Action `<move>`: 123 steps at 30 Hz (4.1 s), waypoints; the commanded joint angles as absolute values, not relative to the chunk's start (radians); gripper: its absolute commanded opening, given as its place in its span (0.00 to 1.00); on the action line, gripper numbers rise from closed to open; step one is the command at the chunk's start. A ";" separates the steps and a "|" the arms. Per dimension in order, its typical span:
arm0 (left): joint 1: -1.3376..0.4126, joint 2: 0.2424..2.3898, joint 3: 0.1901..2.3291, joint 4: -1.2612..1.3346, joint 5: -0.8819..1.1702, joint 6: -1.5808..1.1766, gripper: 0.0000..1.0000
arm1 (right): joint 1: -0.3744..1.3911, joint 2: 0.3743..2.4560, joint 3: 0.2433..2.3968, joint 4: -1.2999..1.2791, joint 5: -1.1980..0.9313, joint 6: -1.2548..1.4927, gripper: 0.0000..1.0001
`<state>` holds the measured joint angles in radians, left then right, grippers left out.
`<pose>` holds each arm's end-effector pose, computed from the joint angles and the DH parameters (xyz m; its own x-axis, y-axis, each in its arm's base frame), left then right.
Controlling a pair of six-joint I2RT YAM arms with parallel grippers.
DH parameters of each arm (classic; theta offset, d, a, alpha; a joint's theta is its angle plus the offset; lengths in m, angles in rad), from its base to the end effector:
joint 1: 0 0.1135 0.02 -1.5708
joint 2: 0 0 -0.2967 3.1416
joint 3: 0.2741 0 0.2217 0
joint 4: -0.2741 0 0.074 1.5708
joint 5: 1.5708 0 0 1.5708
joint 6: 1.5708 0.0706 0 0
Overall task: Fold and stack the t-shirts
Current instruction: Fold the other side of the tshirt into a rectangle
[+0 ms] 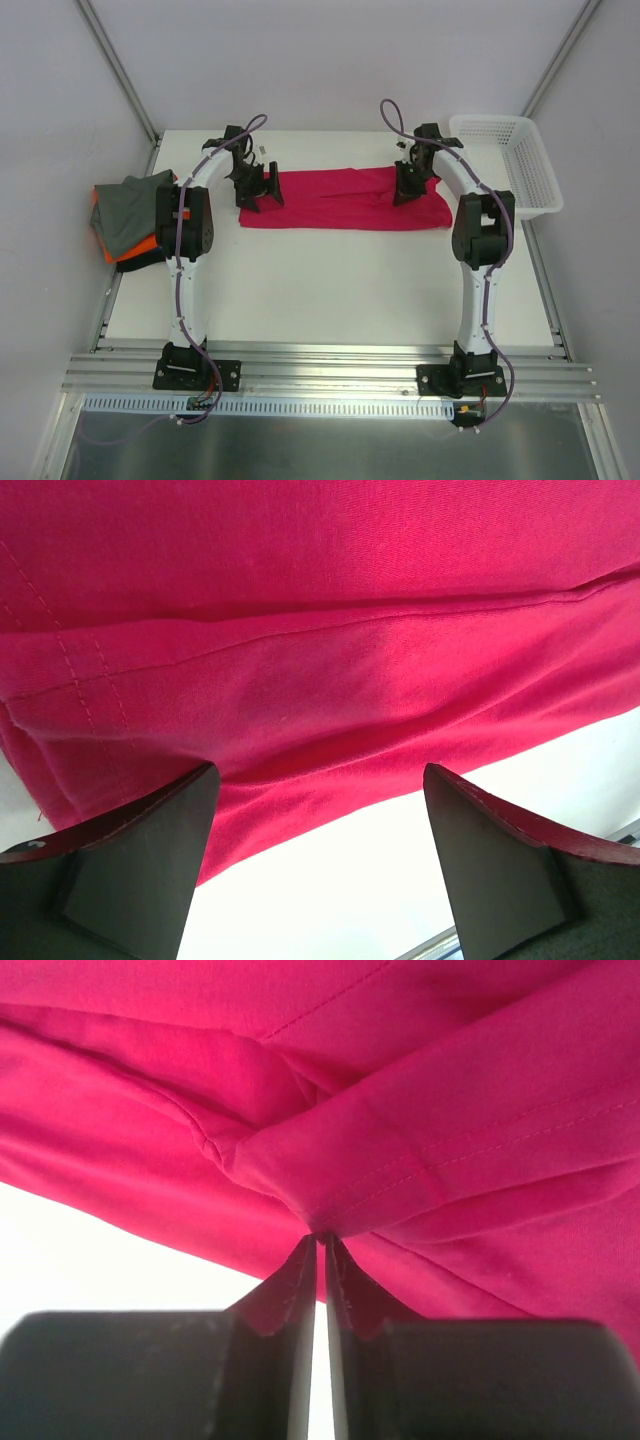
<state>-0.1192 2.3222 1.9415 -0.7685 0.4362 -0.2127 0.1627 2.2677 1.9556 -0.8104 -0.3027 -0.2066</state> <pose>0.4924 -0.0890 0.1808 -0.9445 -0.0796 -0.3186 0.0819 0.8825 -0.4632 0.4833 0.1007 0.2052 -0.8125 -0.3318 -0.4793 -0.4585 0.8715 0.1740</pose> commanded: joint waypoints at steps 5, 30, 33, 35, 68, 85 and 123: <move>-0.120 2.299 1.933 -0.795 0.385 -0.181 0.85 | 0.178 2.270 2.002 -0.801 -0.319 -0.201 0.01; -0.129 2.290 1.931 -0.795 0.376 -0.172 0.86 | 0.166 2.145 2.079 -0.781 -0.186 -0.305 0.45; -0.129 2.293 1.931 -0.795 0.379 -0.175 0.86 | 0.156 2.092 1.997 -0.805 -0.206 -0.299 0.45; -0.129 2.293 1.931 -0.795 0.379 -0.176 0.86 | 0.156 2.059 1.959 -0.808 -0.215 -0.295 0.45; -0.130 2.293 1.927 -0.793 0.365 -0.173 0.87 | 0.120 2.310 2.005 -0.805 -0.207 -0.281 0.45; -0.149 2.287 1.913 -0.798 0.328 -0.146 0.88 | 0.129 2.446 2.270 -0.733 -0.242 -0.173 0.47; -0.155 2.275 1.927 -0.788 0.354 -0.166 0.89 | 0.156 2.267 2.020 -0.810 -0.301 -0.153 0.48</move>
<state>-0.1516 2.3074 1.9316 -0.7685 0.3611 -0.1699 0.1543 2.2456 1.9713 -0.7868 -0.2783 -0.1650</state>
